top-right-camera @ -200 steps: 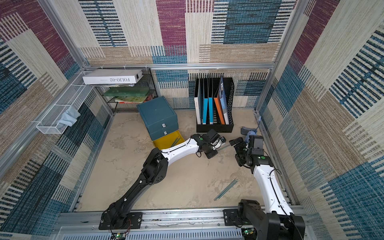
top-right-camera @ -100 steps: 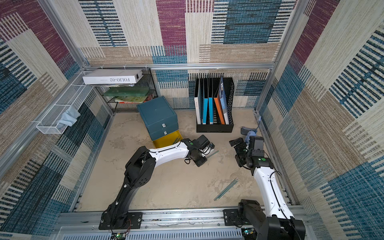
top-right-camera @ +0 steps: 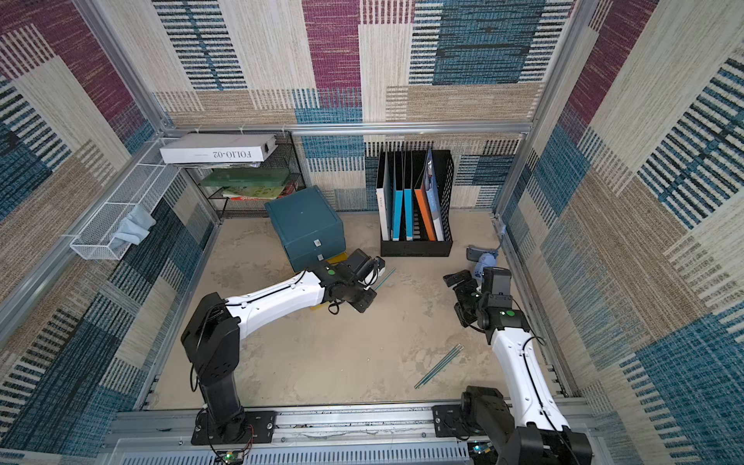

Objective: Please place the pencils in the drawer according to their color
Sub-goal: Pick up the pencil from the center of the board, then place the pencil in the drawer.

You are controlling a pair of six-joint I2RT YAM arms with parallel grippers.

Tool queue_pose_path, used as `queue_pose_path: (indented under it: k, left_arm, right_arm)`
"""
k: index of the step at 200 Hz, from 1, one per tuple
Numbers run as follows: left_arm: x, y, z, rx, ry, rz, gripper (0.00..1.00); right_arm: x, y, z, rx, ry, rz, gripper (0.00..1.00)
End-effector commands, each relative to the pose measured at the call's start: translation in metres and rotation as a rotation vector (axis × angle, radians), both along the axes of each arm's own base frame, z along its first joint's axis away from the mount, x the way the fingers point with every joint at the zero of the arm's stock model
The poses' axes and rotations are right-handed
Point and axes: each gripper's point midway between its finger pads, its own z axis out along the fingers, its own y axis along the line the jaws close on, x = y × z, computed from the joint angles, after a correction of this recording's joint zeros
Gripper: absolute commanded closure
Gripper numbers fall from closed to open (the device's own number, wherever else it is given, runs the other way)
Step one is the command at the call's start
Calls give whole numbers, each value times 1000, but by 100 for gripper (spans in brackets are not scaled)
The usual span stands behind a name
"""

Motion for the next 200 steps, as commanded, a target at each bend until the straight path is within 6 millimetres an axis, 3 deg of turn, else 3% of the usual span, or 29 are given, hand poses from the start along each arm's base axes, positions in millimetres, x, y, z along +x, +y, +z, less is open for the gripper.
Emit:
queue_pose_path:
  k: [1, 29, 77, 111, 155, 180, 200]
  left_arm:
    - [23, 34, 11, 46, -67, 84, 100]
    - [44, 72, 17, 110, -131, 144, 100]
    - [52, 118, -5, 201, -106, 216, 100]
    - [44, 137, -25, 243, -51, 246, 100]
    - [33, 142, -36, 262, 2, 247, 100]
    - [33, 134, -31, 229, 23, 234, 61]
    - [35, 123, -18, 178, 19, 221, 45]
  right_arm:
    - [3, 2, 4, 12, -21, 8, 1]
    - [4, 3, 4, 21, -22, 10, 1]
    - [5, 4, 5, 29, -29, 9, 1]
    - [6, 5, 4, 39, -32, 7, 1]
    - [5, 6, 2, 50, -34, 8, 1]
    - [6, 7, 3, 54, -41, 11, 1]
    - [8, 8, 6, 53, -47, 17, 1]
